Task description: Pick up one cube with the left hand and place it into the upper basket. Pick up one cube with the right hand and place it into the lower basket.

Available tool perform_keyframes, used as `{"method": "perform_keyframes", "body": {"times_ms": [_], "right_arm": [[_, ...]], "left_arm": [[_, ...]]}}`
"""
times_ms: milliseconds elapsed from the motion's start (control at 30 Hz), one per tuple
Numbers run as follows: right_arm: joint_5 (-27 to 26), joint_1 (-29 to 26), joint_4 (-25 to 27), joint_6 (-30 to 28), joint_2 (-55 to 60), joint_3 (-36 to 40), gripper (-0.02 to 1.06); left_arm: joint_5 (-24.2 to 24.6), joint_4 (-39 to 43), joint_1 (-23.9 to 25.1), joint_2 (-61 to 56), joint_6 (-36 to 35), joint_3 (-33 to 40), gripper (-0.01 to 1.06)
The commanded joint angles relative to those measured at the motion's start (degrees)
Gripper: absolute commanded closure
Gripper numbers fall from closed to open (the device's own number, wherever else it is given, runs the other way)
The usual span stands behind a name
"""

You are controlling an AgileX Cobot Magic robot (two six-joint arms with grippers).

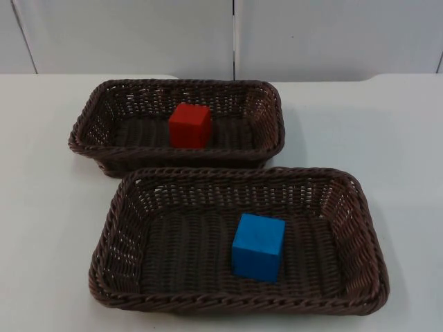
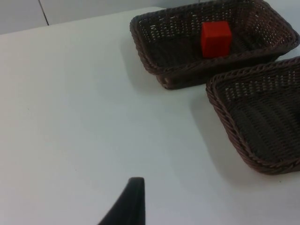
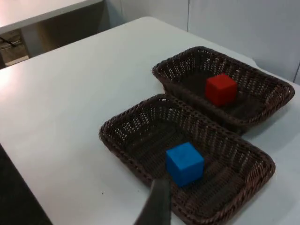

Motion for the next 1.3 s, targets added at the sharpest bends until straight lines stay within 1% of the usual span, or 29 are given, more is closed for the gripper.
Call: {"method": "perform_keyframes", "body": {"times_ms": [0, 33, 133, 200, 233, 333, 567, 700, 867, 1267], "right_arm": [[3.3, -0.1, -0.5, 0.6, -3.2, 0.3, 0.31], [3.3, -0.1, -0.5, 0.6, -3.2, 0.3, 0.31], [5.7, -0.1, -1.0, 0.8, -6.6, 0.3, 0.31], [8.4, -0.1, -4.6, 4.3, -8.8, 0.3, 0.31], [8.4, -0.1, -4.6, 4.3, -8.8, 0.3, 0.31], [10.7, -0.1, -7.6, 6.2, -10.9, 0.3, 0.31], [11.8, -0.1, -7.6, 6.1, -12.2, 0.4, 0.31], [13.2, -0.1, -7.6, 6.1, -12.2, 2.2, 0.31], [13.2, -0.1, -7.6, 6.8, -12.2, 4.6, 0.31], [13.8, -0.1, -7.6, 7.5, -12.2, 5.2, 0.31]], "left_arm": [[-0.6, -0.1, -0.1, -0.2, -0.5, 0.2, 0.06], [-0.6, -0.1, -0.1, -0.2, -0.5, 0.2, 0.06], [-0.6, -0.1, -0.1, -0.2, -0.5, 0.2, 0.06], [-0.6, -0.1, -0.1, -0.2, -0.5, 0.2, 0.06], [-0.6, -0.1, -0.1, -0.2, -0.5, 0.2, 0.06], [-0.6, -0.1, -0.1, -0.2, -0.5, 0.2, 0.06], [-0.6, -0.1, -0.1, -0.2, -0.5, 0.2, 0.06], [-0.6, -0.1, -0.1, -0.2, -0.5, 0.2, 0.06], [-0.6, -0.1, -0.1, -0.2, -0.5, 0.2, 0.06], [-0.6, -0.1, -0.1, -0.2, -0.5, 0.2, 0.06]]}}
